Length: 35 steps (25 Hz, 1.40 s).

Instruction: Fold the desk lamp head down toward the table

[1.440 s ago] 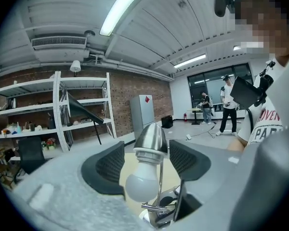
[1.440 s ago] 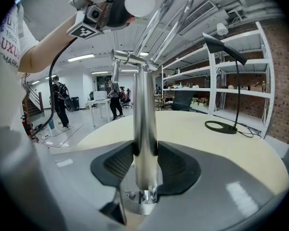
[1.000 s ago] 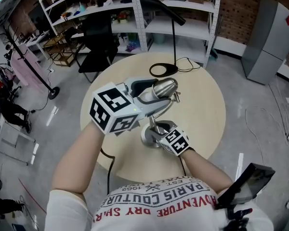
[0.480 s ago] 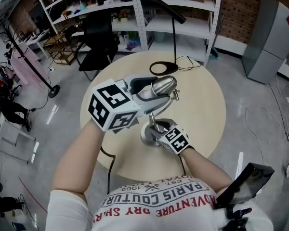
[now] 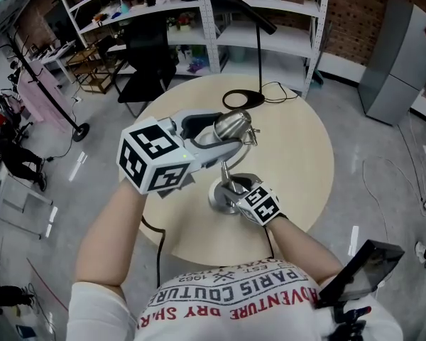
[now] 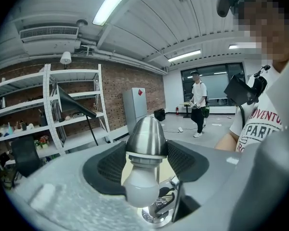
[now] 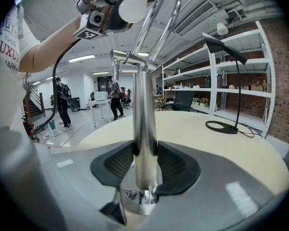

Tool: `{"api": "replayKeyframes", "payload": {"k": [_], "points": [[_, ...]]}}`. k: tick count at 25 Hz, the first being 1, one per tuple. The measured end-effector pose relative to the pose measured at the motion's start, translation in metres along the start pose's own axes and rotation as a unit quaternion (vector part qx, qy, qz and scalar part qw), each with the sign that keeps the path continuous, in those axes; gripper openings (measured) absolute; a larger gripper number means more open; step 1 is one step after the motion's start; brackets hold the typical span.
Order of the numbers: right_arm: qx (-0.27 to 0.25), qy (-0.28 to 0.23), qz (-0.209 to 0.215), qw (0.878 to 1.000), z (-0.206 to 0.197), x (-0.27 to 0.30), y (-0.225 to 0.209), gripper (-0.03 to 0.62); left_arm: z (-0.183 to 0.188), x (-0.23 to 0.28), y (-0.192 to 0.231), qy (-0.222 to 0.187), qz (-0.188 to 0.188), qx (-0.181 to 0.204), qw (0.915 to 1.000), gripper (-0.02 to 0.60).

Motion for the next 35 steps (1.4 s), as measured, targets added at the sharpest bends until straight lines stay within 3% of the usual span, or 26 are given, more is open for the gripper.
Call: {"api": "replayKeyframes", "payload": {"k": [35], "points": [[0.007,-0.003,0.008,1.0,0.002,-0.004,0.002,0.155,-0.052,-0.084,0.011,-0.034,0.037,-0.046,0.9977,0.258]]}}
Point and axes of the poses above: the fingertips, and each gripper's own axes: x forward along the fingers, y to its left, z out of its top, the point moved 7 cm from there along -x, backward along the fingers, and after that the axes turned 1 degree about -y, right-handed, at the moved point
